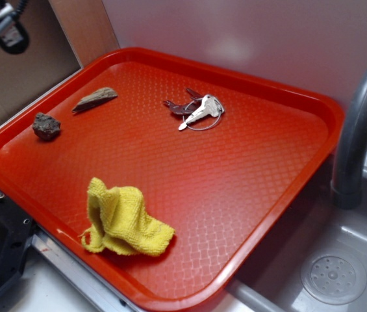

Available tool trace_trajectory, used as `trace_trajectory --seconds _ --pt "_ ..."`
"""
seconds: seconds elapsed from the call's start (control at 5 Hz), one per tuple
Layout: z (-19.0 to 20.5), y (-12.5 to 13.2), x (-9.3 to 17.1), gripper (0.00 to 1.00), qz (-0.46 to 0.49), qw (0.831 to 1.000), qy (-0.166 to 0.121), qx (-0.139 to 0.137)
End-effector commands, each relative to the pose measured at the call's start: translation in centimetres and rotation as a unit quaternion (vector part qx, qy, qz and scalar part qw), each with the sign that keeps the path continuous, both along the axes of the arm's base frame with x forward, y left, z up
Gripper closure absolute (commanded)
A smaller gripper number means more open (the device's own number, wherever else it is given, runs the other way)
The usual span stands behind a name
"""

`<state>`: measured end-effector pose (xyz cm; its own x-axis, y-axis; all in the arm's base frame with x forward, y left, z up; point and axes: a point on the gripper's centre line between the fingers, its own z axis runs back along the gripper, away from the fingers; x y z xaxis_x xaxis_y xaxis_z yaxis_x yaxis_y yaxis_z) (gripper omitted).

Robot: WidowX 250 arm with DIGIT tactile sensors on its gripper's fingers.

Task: Grab the wood chip.

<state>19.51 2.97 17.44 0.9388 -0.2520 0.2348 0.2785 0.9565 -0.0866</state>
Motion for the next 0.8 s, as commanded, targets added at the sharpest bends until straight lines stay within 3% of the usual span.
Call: trace_trajectory --seconds 0.0,0.2,0.6 --pt "-6.5 3.6 3.2 0.00 0.017 0.999 0.016 0.047" --pt "-10.1 4.1 2.9 0.00 0.008 0.996 0.032 0.085" --pt "-12.8 5.3 4.3 0.00 0.001 0.994 0.029 0.105"
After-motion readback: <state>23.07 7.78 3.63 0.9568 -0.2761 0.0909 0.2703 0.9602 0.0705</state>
